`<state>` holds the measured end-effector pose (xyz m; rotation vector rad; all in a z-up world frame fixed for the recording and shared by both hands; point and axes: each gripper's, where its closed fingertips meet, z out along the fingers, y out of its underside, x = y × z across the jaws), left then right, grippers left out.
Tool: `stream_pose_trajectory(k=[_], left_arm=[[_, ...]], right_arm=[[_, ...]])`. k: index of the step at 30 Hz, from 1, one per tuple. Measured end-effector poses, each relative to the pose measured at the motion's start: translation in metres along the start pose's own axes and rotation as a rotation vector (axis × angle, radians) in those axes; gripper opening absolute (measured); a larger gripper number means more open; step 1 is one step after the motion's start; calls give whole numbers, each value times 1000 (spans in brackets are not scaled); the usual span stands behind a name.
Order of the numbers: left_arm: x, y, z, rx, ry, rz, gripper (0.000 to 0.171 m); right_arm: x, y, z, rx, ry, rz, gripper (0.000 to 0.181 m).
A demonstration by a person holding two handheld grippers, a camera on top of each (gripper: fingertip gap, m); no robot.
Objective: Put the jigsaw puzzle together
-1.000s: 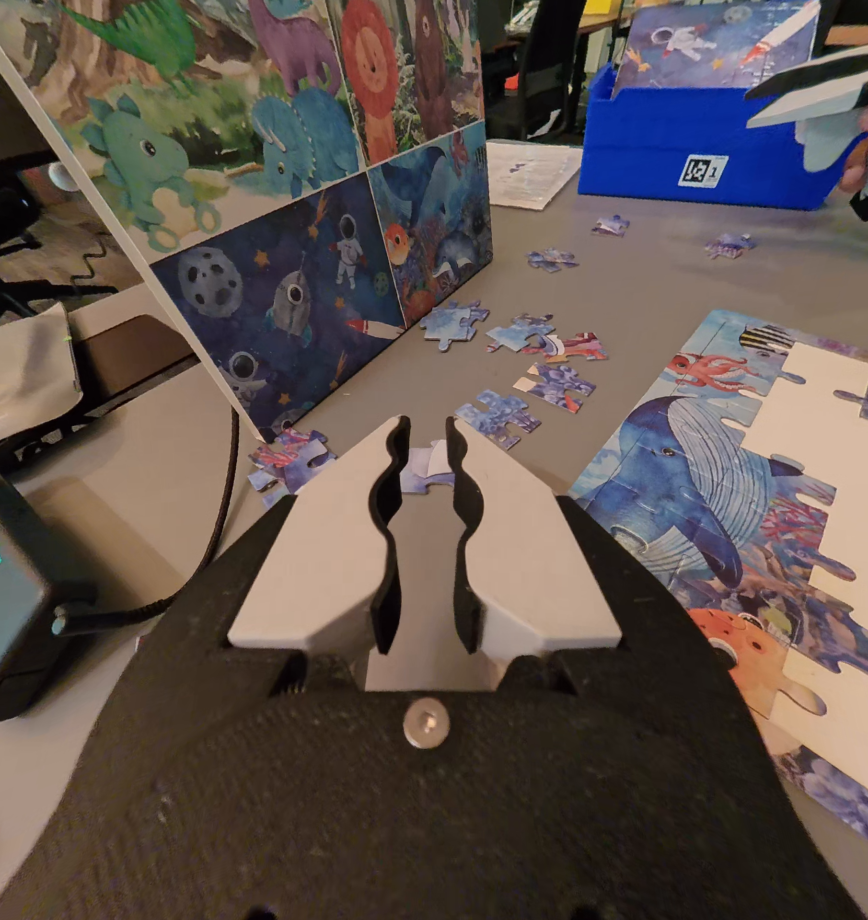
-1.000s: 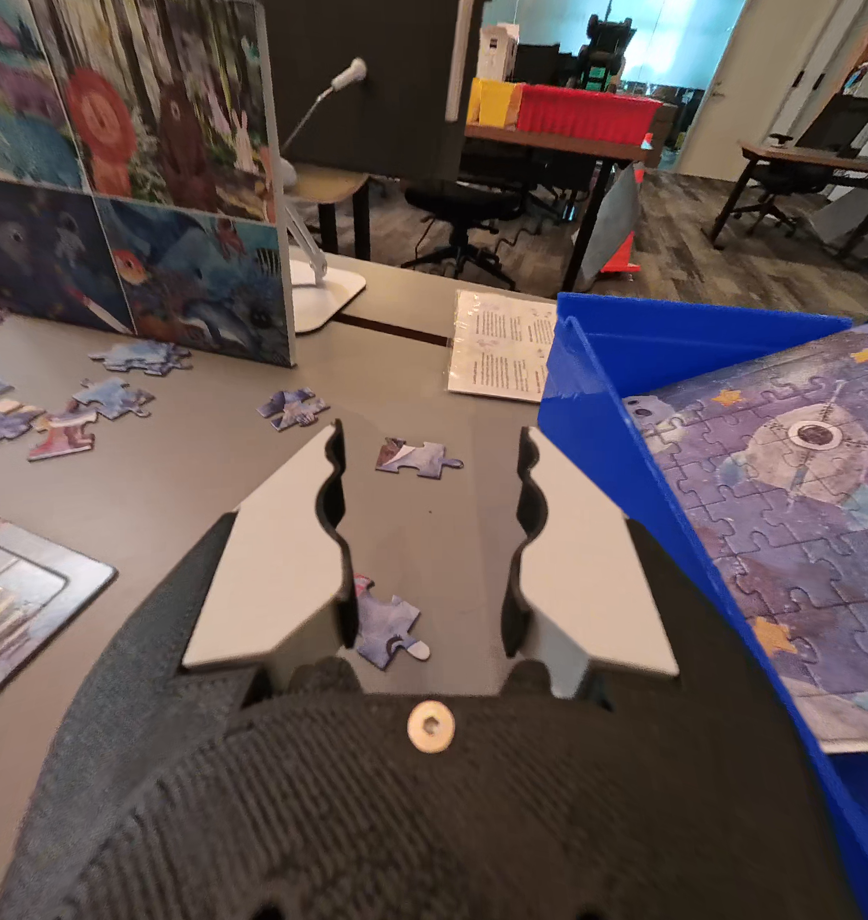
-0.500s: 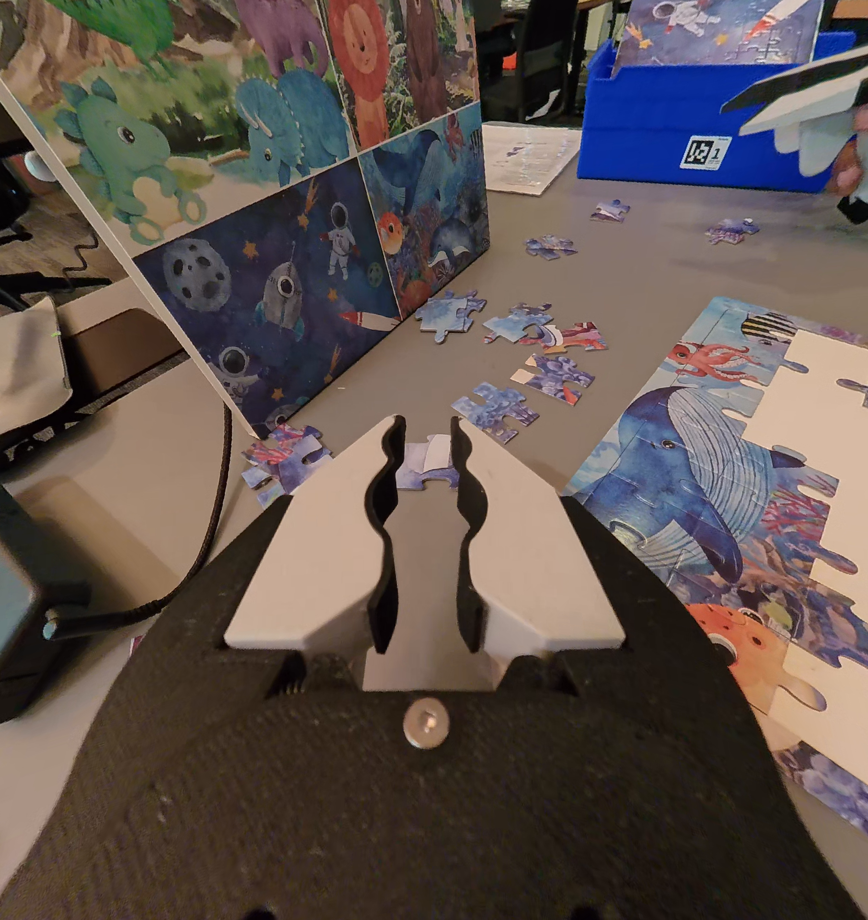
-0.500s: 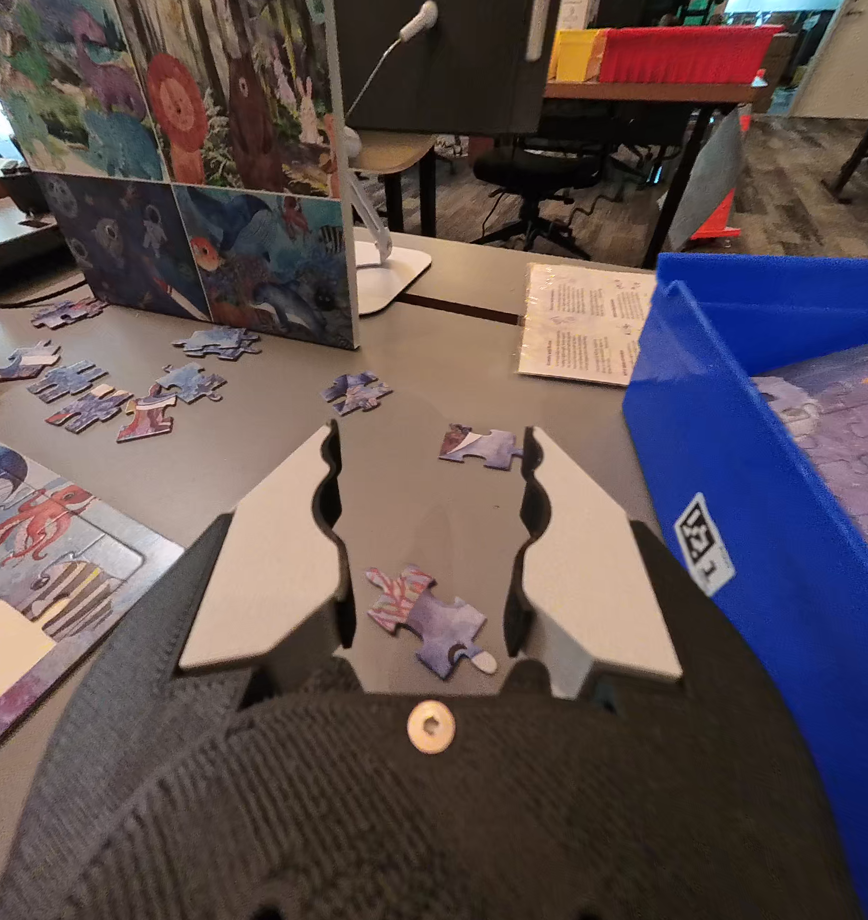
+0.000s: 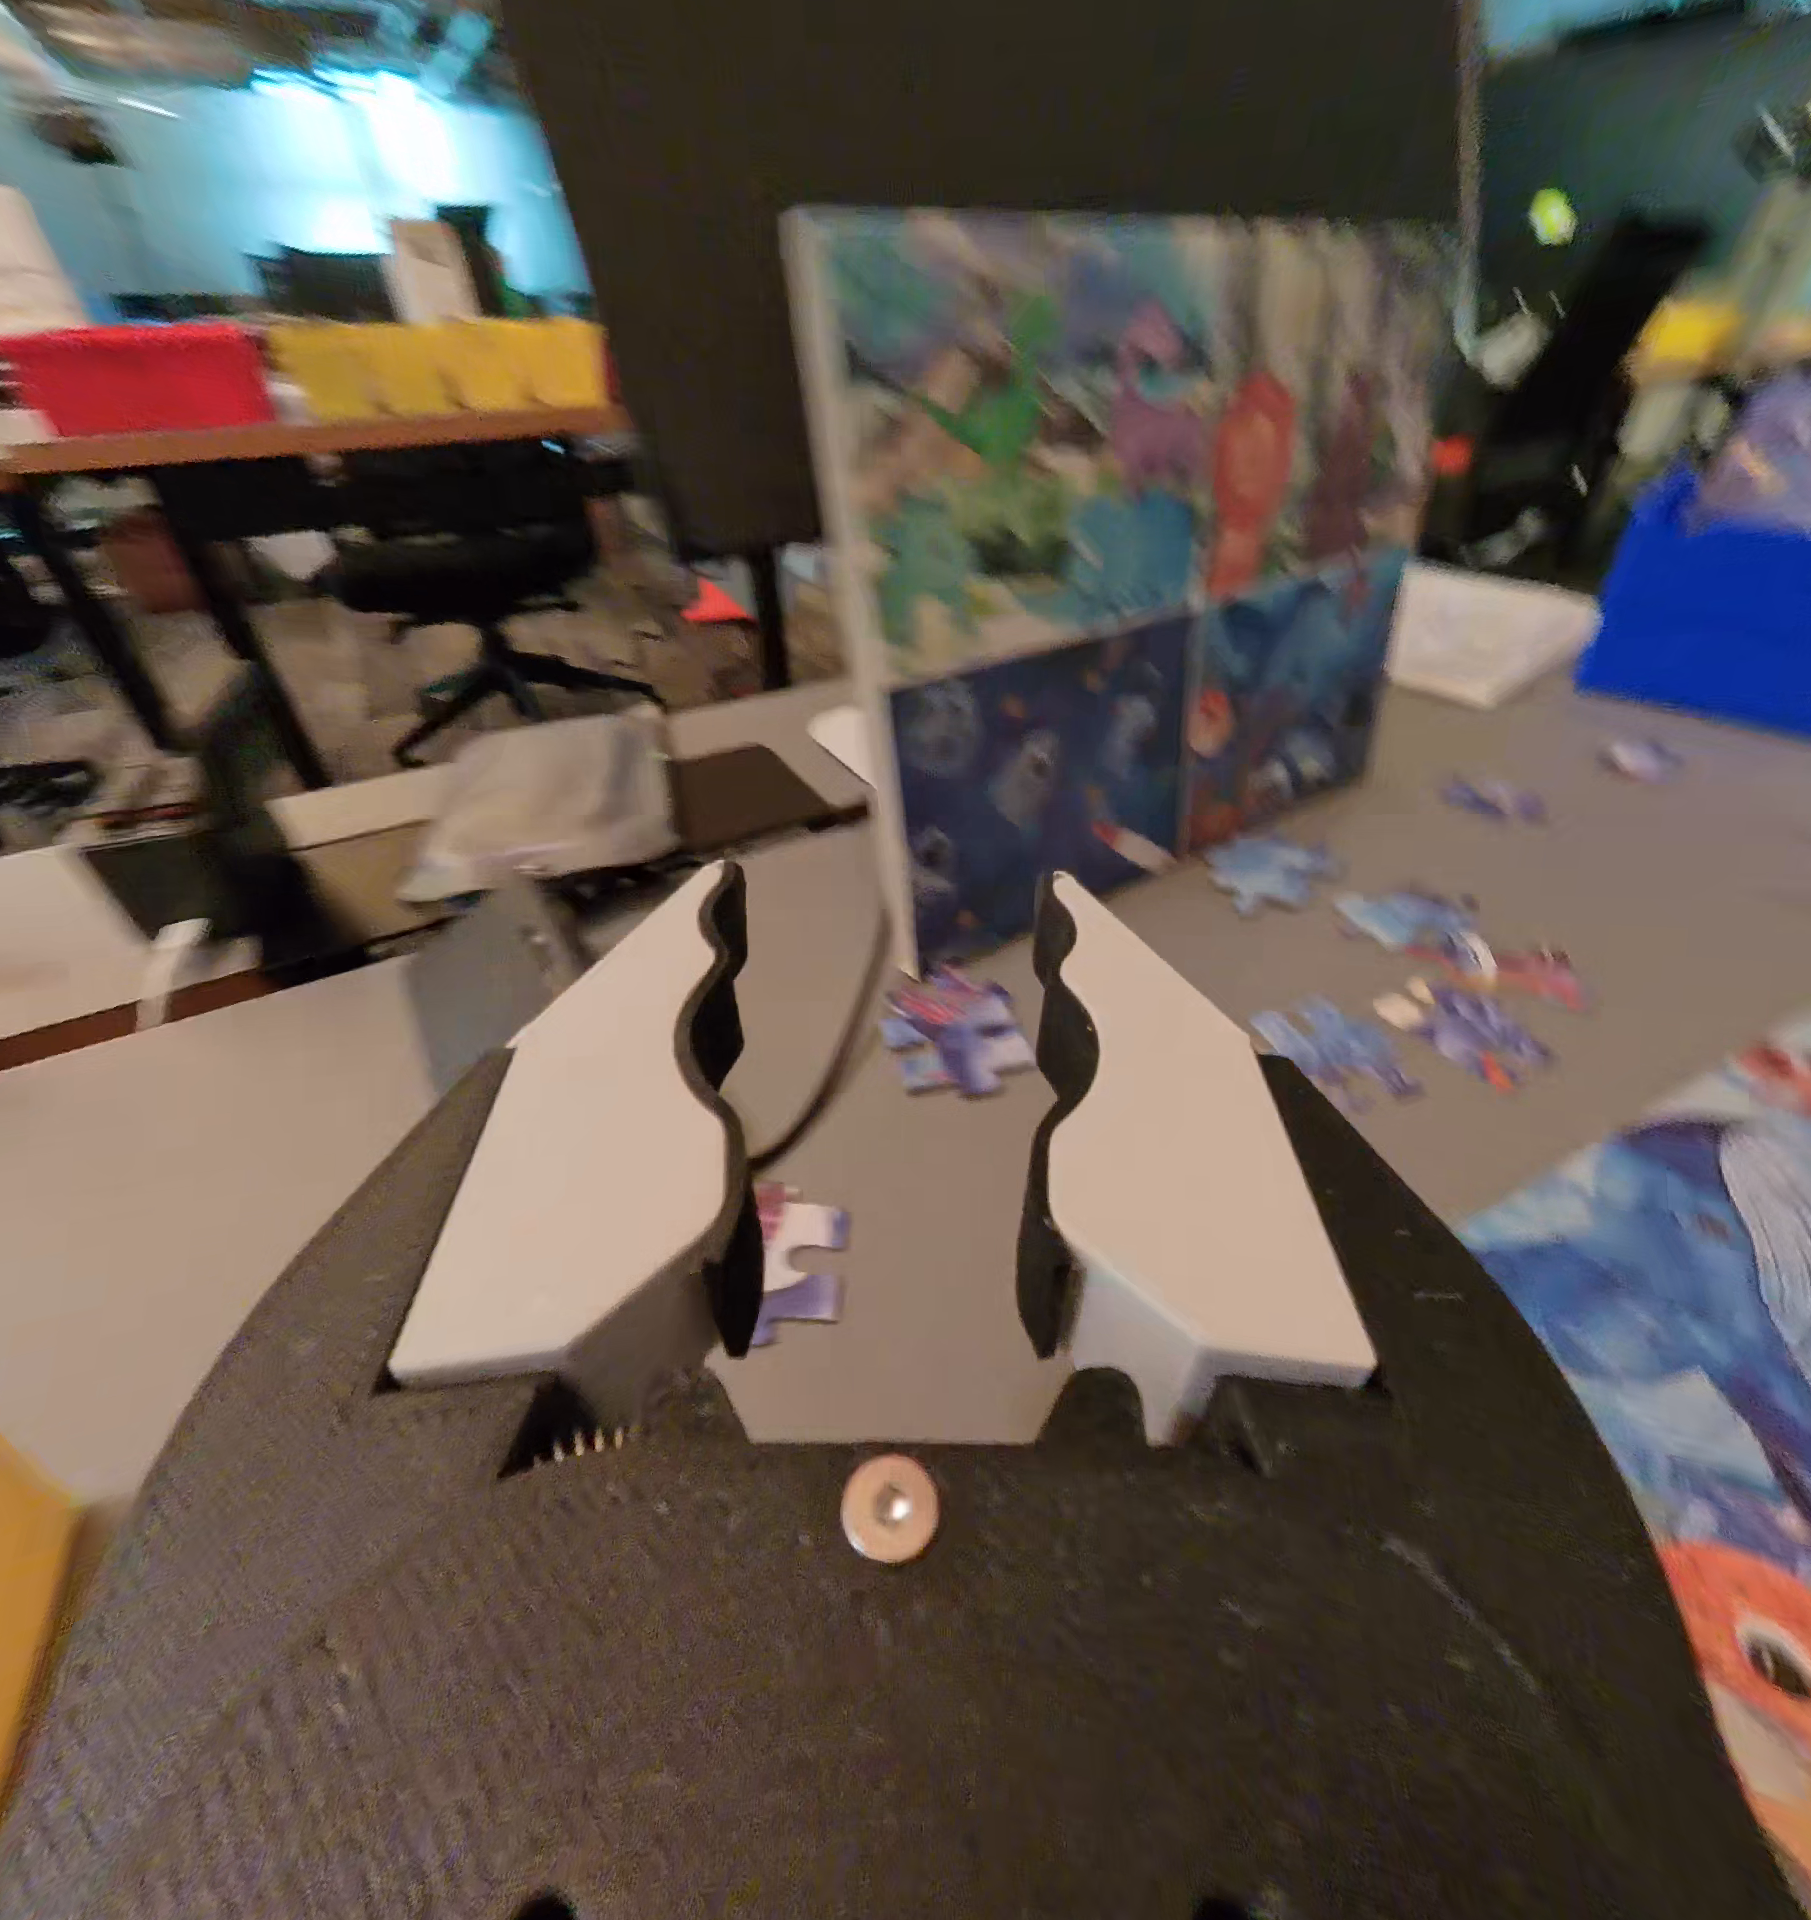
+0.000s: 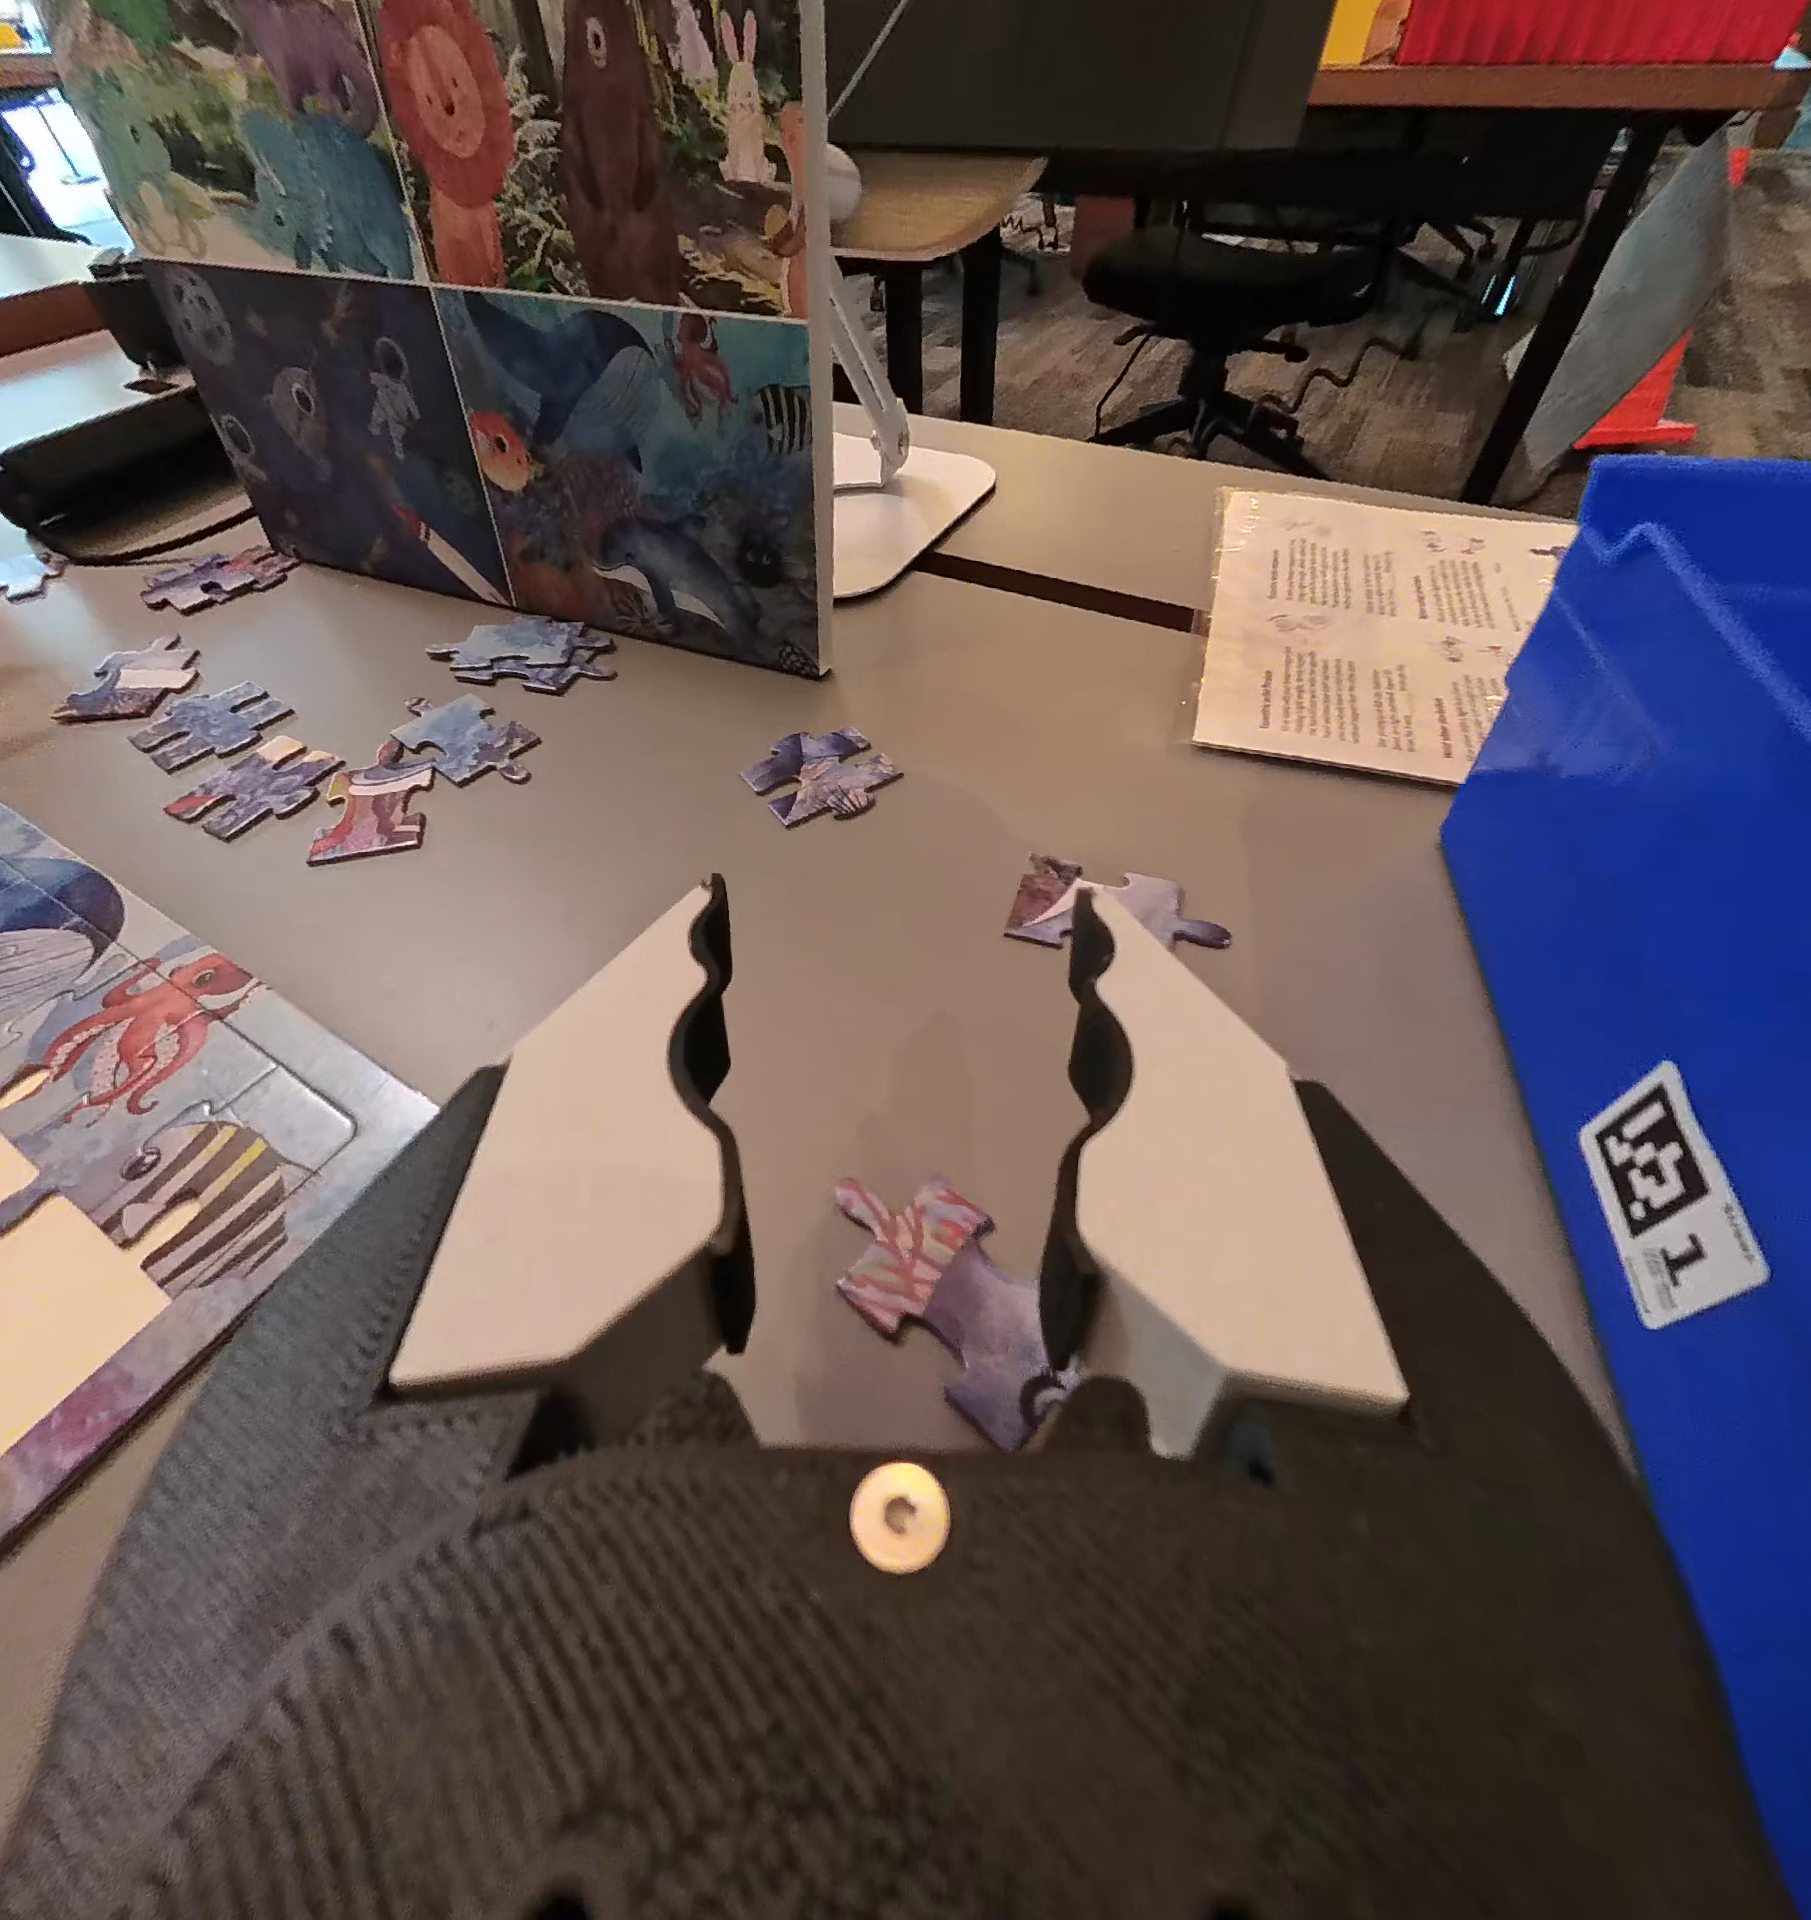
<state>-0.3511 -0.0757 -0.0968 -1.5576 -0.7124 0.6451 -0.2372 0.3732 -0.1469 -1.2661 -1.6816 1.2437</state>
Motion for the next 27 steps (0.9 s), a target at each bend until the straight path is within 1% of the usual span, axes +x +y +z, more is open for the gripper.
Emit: stream_pose_trajectory(k=[2,3,5,6,7,9,10,12,16,20,24,27], left_arm=[[-31,-16,-17,62,-90,-93,55],[-42,-19,-22,72,-112,-123,54],[-59,-16,-29,47,-151,-139,53],[-63,-12,-29,19,-160,-138,52],[-64,-3,-26,-39,-146,-138,51],[-56,20,-17,-194,-80,-133,48],[-50,27,-14,-231,-49,-121,44],[-42,39,-9,-298,-36,-90,47],[-30,69,-3,-478,-17,-2,56],[-21,72,-1,-509,-22,82,56],[16,67,7,-500,67,87,56],[42,69,27,-493,104,73,57]], right_arm=[[-1,0,1,-4,-4,-2,64],[-2,1,1,-8,-4,-5,64],[-3,2,2,-15,-3,-14,63],[-3,2,3,-17,-3,-17,63],[-4,2,3,-18,-4,-19,62],[-5,3,3,-21,-4,-23,62],[-5,3,3,-22,-3,-26,62],[-6,3,4,-24,-3,-29,61],[-6,3,4,-25,-6,-28,60],[-7,4,4,-30,-10,-30,60],[-8,4,6,-34,-11,-32,60],[-9,6,8,-48,-4,-48,59]])
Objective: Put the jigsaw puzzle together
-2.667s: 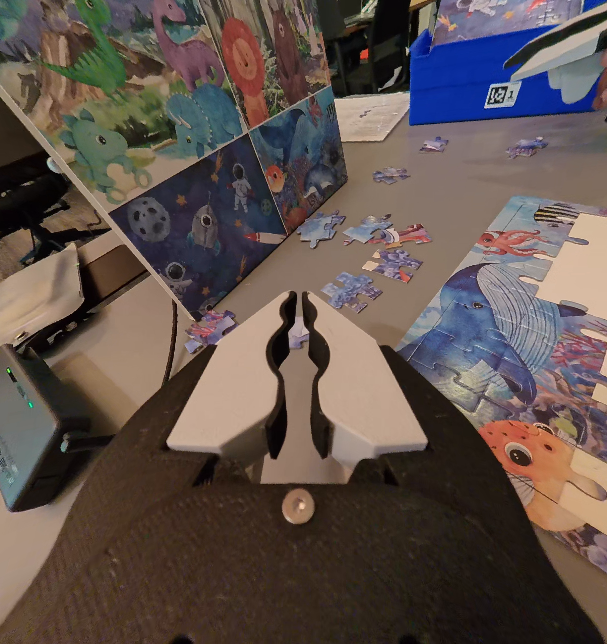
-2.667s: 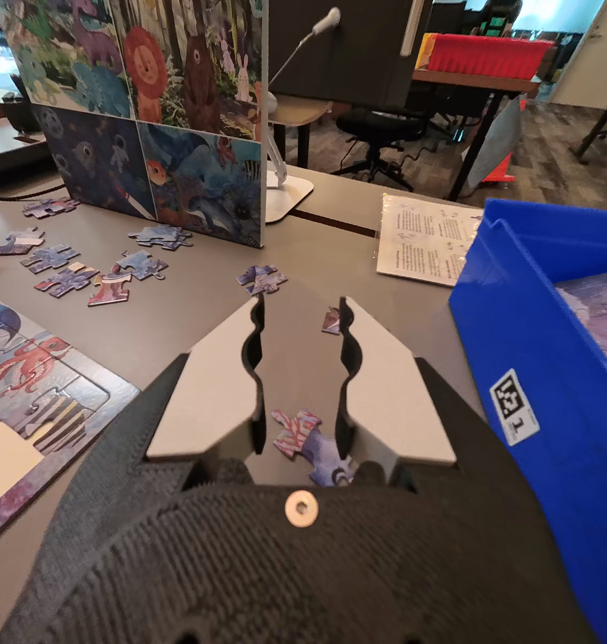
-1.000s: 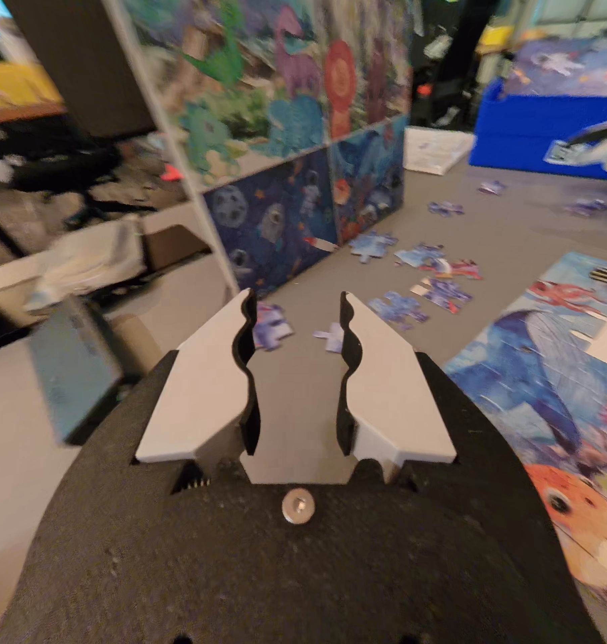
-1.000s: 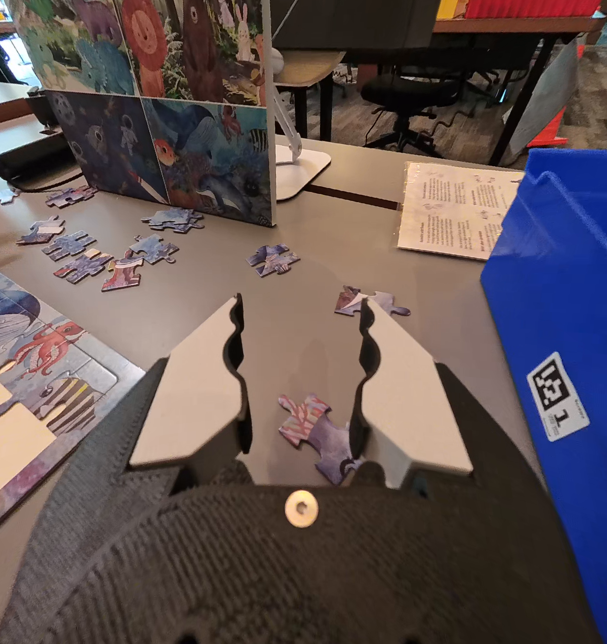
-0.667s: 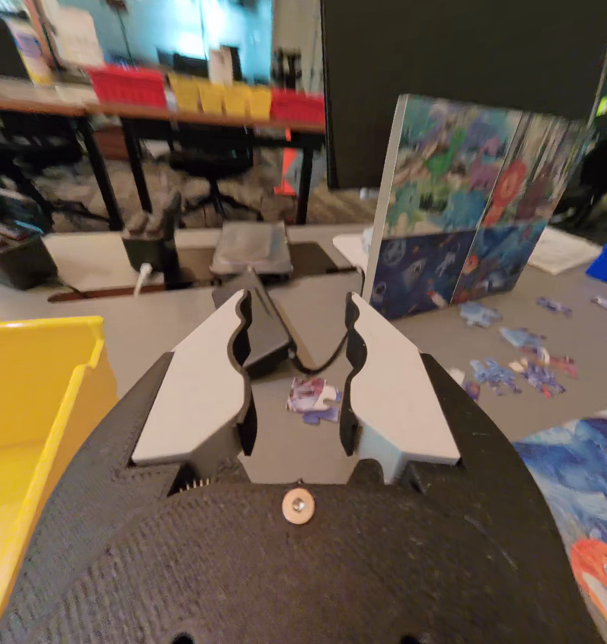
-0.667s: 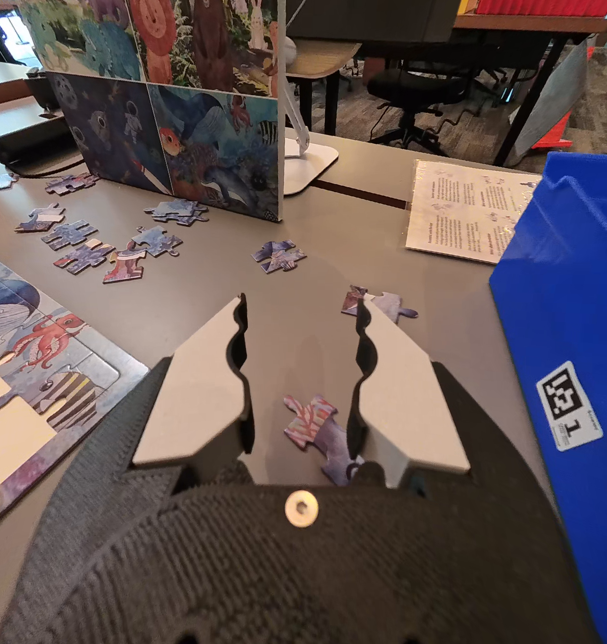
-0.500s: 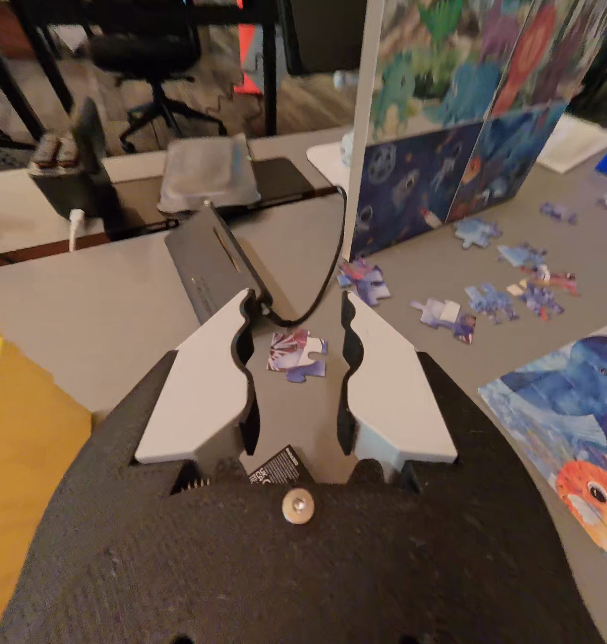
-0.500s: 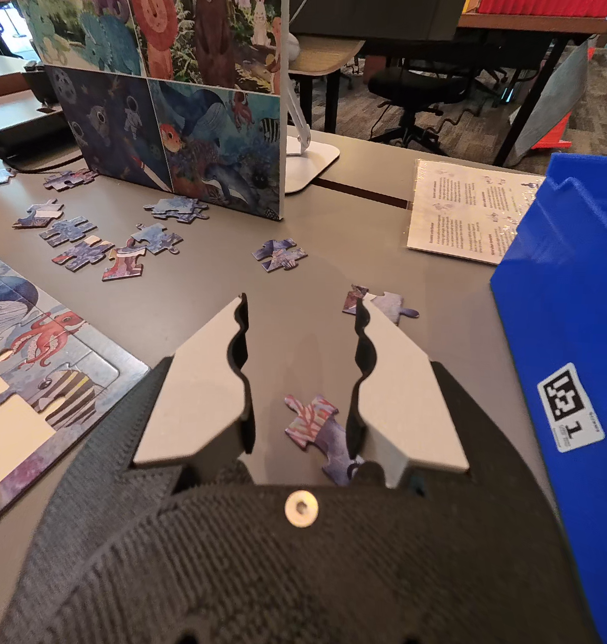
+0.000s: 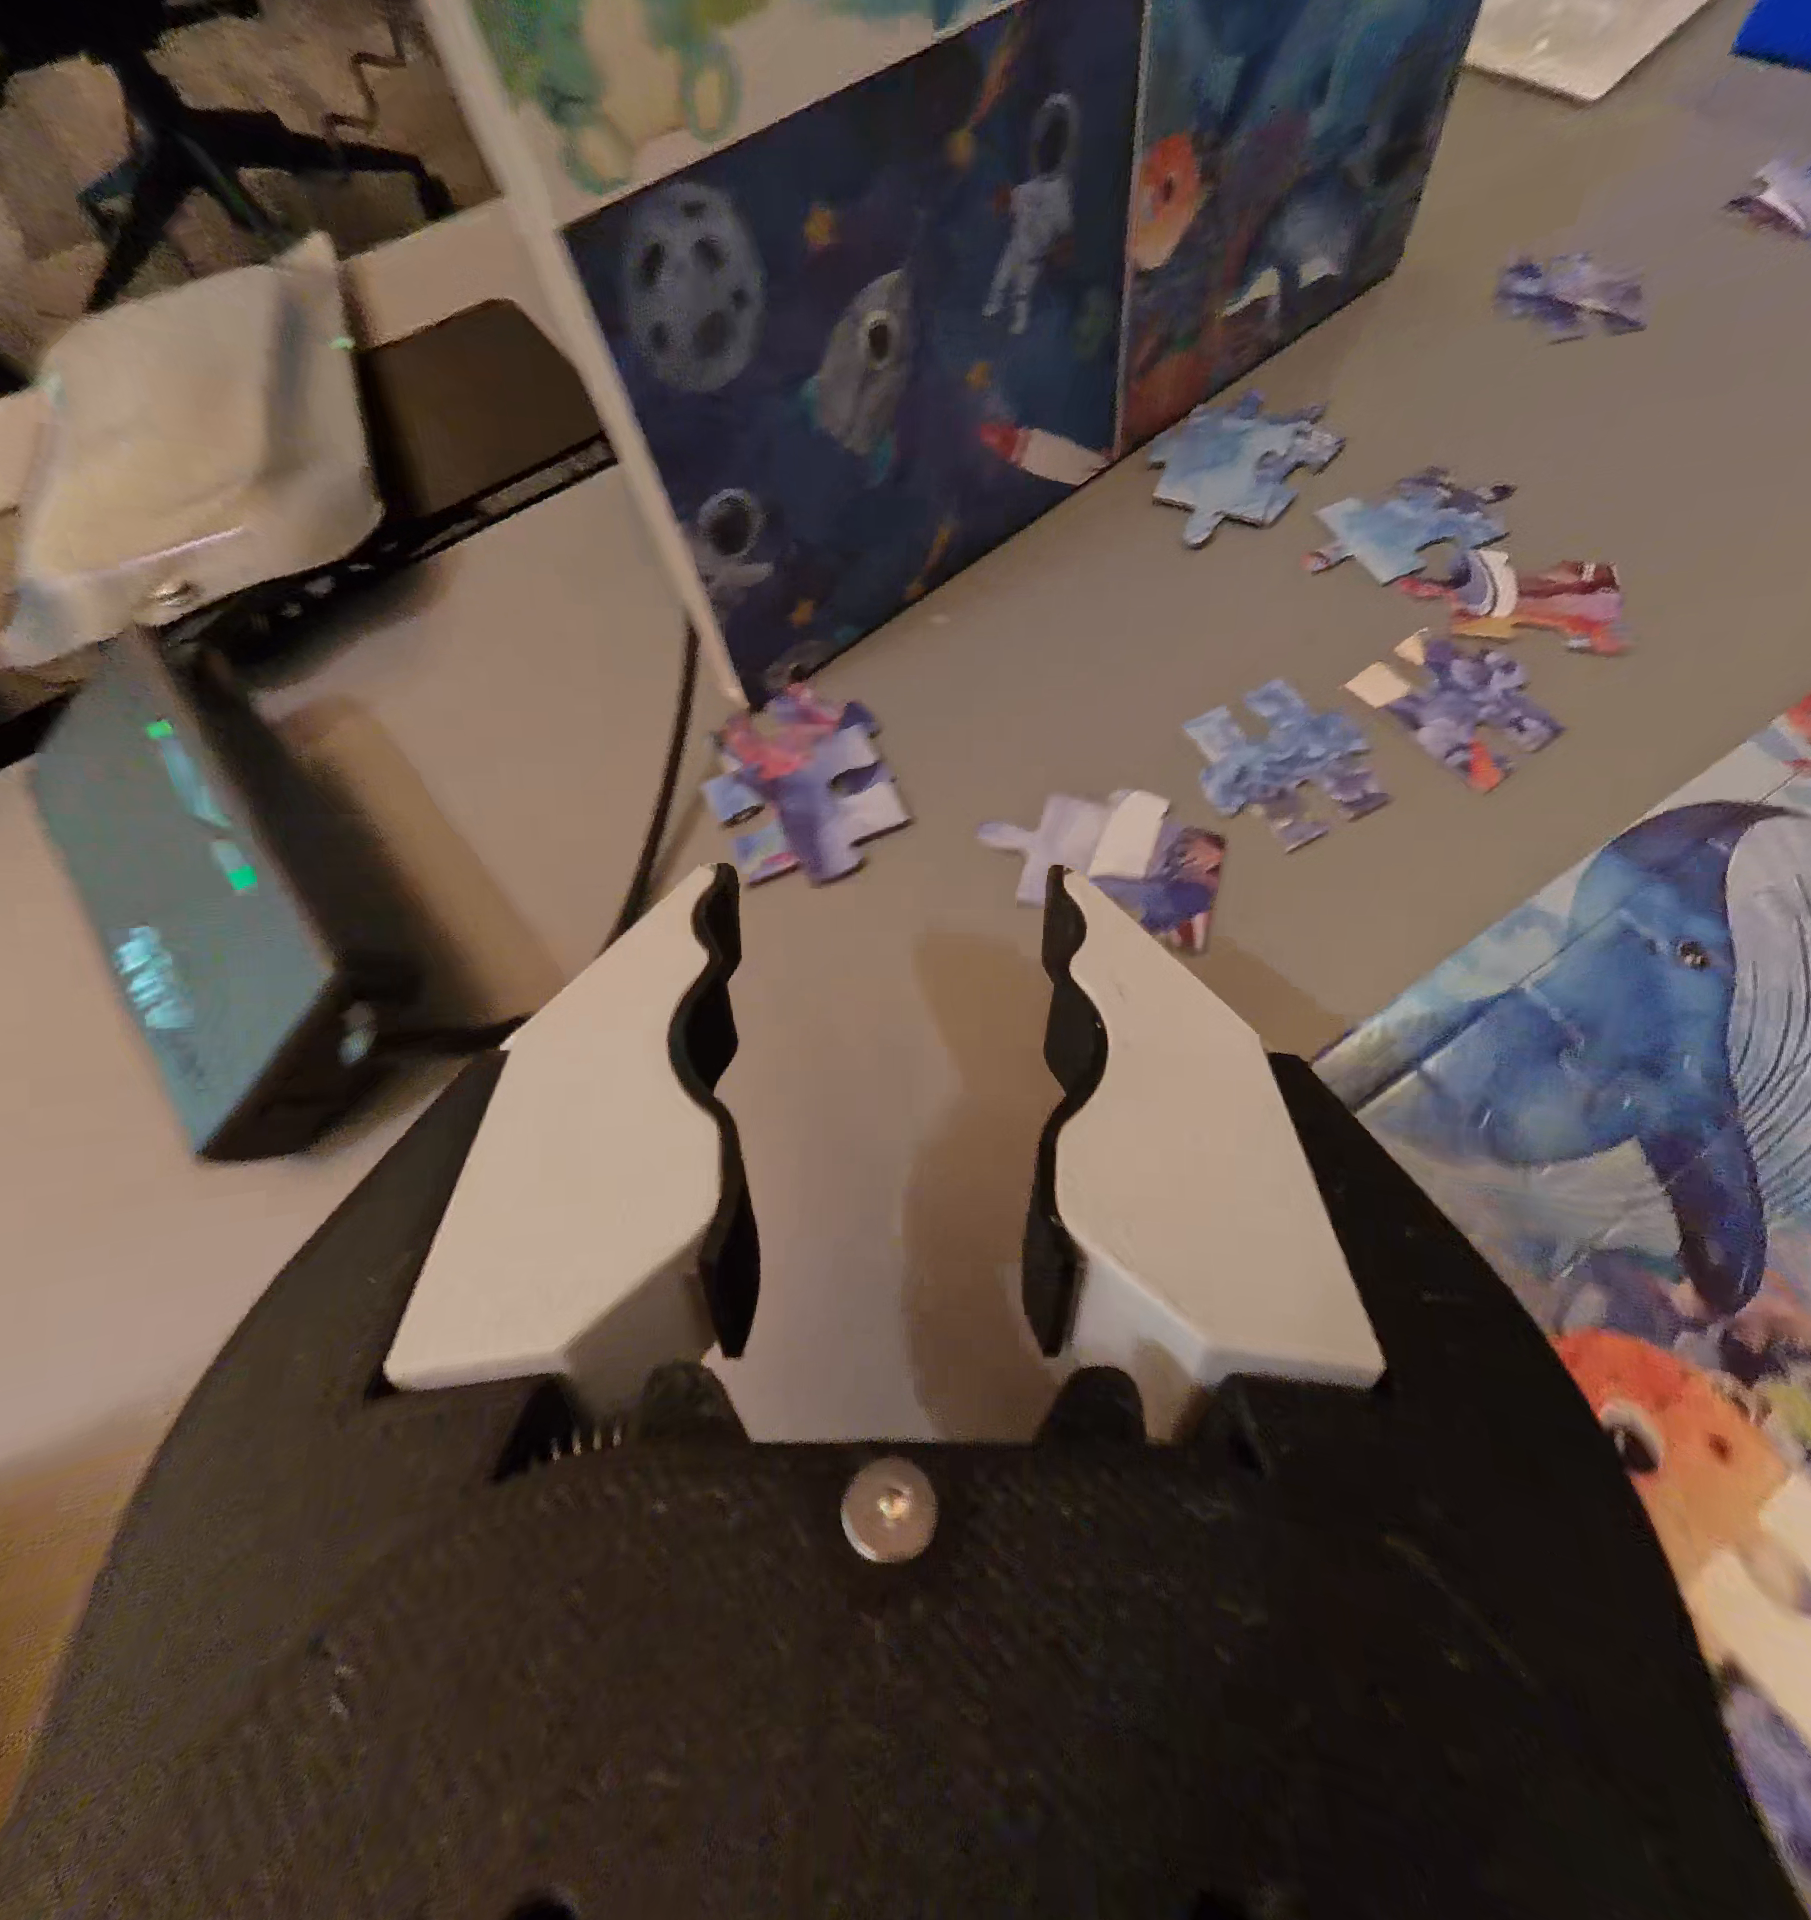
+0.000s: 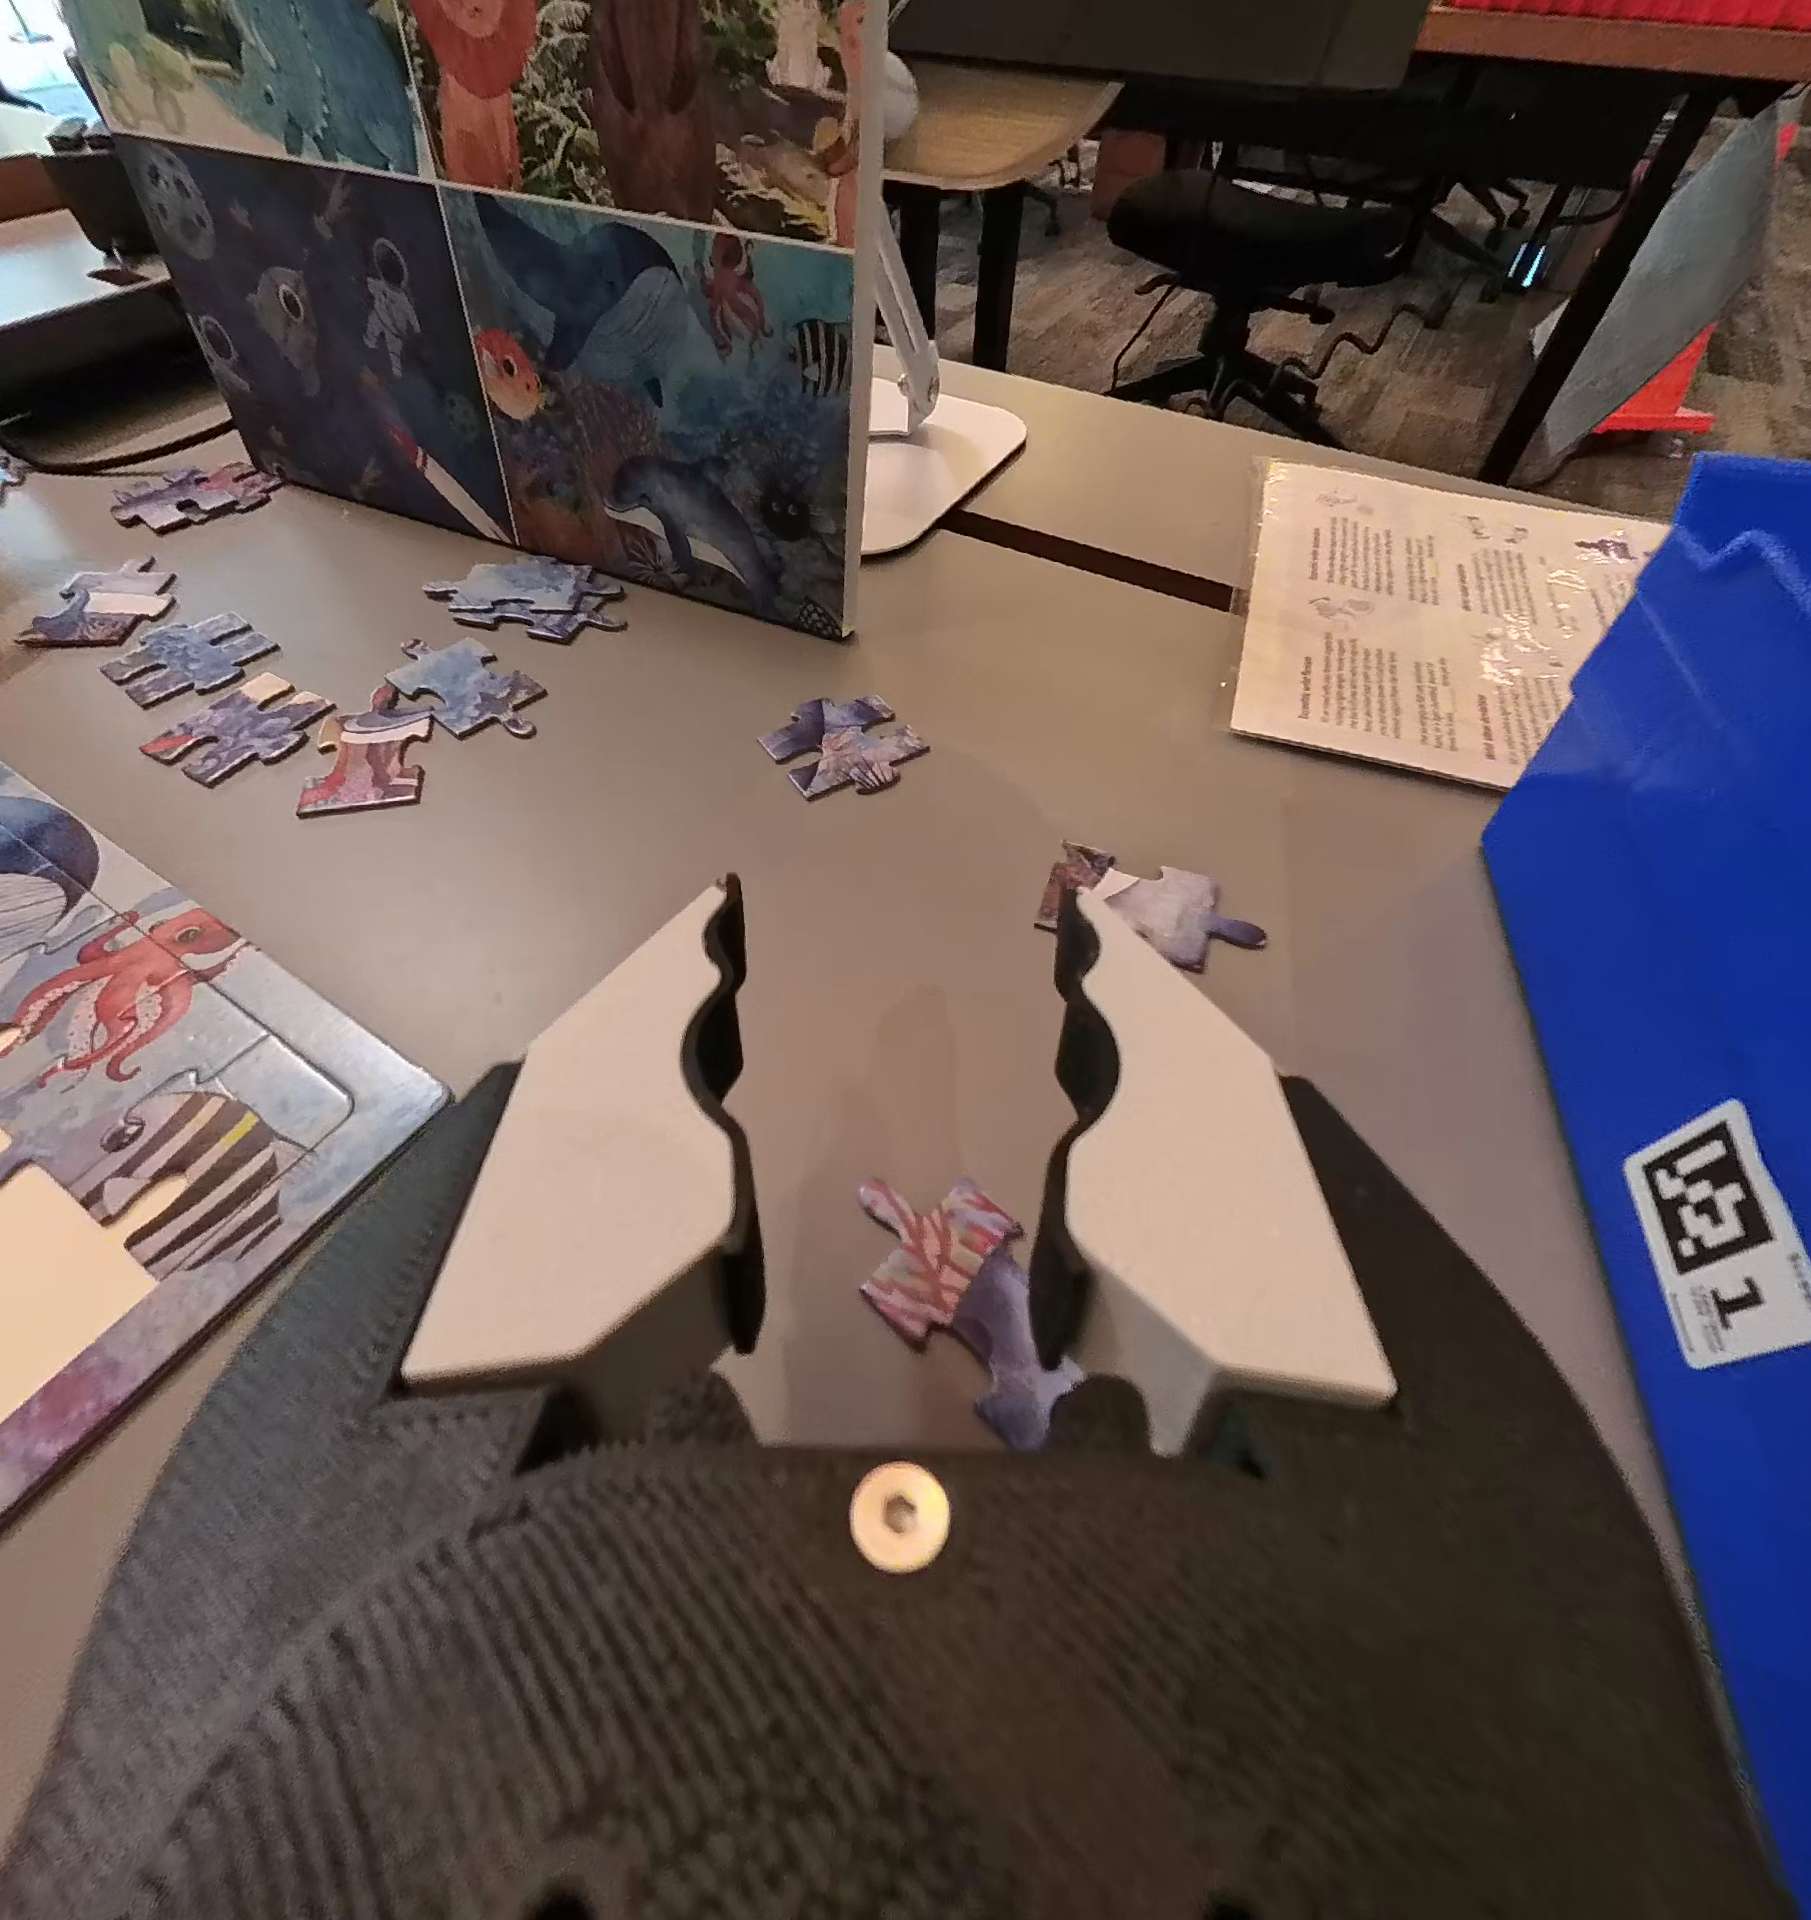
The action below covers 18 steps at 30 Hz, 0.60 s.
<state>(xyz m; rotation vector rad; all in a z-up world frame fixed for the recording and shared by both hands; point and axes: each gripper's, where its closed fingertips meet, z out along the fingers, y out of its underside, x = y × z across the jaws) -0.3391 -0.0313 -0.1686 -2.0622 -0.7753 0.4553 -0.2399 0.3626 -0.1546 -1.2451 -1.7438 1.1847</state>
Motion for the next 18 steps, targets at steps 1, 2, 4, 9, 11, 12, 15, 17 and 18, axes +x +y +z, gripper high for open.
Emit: stream_pose_trajectory(k=[1,2,4,9,11,12,15,17,18], left_arm=[[5,-1,11,-29,12,0,59],[6,0,23,-67,5,11,63],[-2,-2,46,-129,-48,53,66],[-21,3,82,-246,-131,15,72],[-20,7,78,-270,-105,-7,66],[-18,11,74,-292,-75,-25,57],[-14,16,61,-346,-6,-37,34],[6,17,55,-370,137,-43,0],[21,18,52,-385,236,-68,0]], right_arm=[[-1,1,1,-5,1,-8,59],[-2,1,1,-11,1,-17,59],[-4,3,2,-20,3,-37,58],[-5,3,3,-19,6,-59,56],[-4,2,3,-17,-1,-54,56],[-4,2,3,-17,-5,-52,56],[-4,3,3,-20,-16,-48,56],[-5,3,4,-27,-21,-55,56],[-6,4,4,-31,-22,-62,56]])
